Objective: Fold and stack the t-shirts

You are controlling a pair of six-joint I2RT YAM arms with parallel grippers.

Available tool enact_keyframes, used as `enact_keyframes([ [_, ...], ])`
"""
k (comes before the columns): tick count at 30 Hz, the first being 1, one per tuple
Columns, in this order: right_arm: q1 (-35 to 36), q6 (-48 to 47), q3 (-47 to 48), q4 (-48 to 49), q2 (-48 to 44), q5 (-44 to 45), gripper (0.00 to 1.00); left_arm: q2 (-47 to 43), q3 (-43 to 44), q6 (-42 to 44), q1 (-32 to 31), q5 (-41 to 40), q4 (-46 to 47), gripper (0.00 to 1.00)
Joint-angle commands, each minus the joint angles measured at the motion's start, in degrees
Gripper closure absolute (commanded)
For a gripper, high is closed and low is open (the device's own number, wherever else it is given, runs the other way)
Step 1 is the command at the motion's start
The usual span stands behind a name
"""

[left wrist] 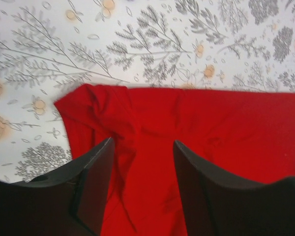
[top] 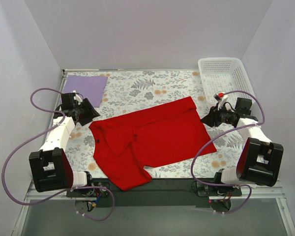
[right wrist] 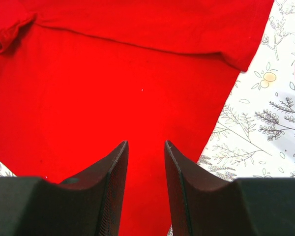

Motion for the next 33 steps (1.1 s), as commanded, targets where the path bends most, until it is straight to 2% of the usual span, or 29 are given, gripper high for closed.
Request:
enact_keyframes([
  [1, -0.4, -0.7, 2.2, -0.2, -0.8, -1.8, 0.57, -2.1, -3.4, -1.0, -0.1, 6.8, 2.8, 0.49],
  [4, -0.4, -0.7, 2.2, -0.2, -0.7, -1.9, 0.57, -0.5, -3.7, -2.5, 0.0, 7.5, 2.9, 0.49],
  [9, -0.5, -0.7, 2.2, -0.1, -0.7, -1.9, 0.57, 3.3, -2.6, -2.5, -1.3, 6.1, 1.4, 0.55],
  [16, -0.5, -0.7, 2.3, -0.2, -0.3, -1.9, 0.57, 9.5, 2.0, -0.6, -6.5, -6.9, -3.7, 0.57],
  [22, -0.5, -0.8, 2.2, -0.2, -0.3, -1.8, 0.57, 14.1, 5.8, 0.6, -10.0, -13.6, -5.0, 0.59],
  [26, -0.5, -0.8, 2.2, -0.2, -0.2, -1.8, 0.57, 14.6, 6.2, 1.1, -10.6, -15.6, -5.4, 0.69],
  [29, -0.5, -0.7, 2.2, -0.3, -0.3, -1.8, 0.57, 14.2, 5.1, 1.1, -10.6, -16.1, -5.3, 0.73],
  [32, -0.6, -0.8, 2.2, -0.2, -0.3, -1.8, 0.57, 13.5, 3.8, 0.7, -10.6, -15.7, -4.8, 0.82],
  [33, -0.6, -0.8, 2.3, -0.2, -0.4, -1.9, 0.57, 13.2, 2.9, 0.4, -10.6, -15.5, -4.5, 0.88],
])
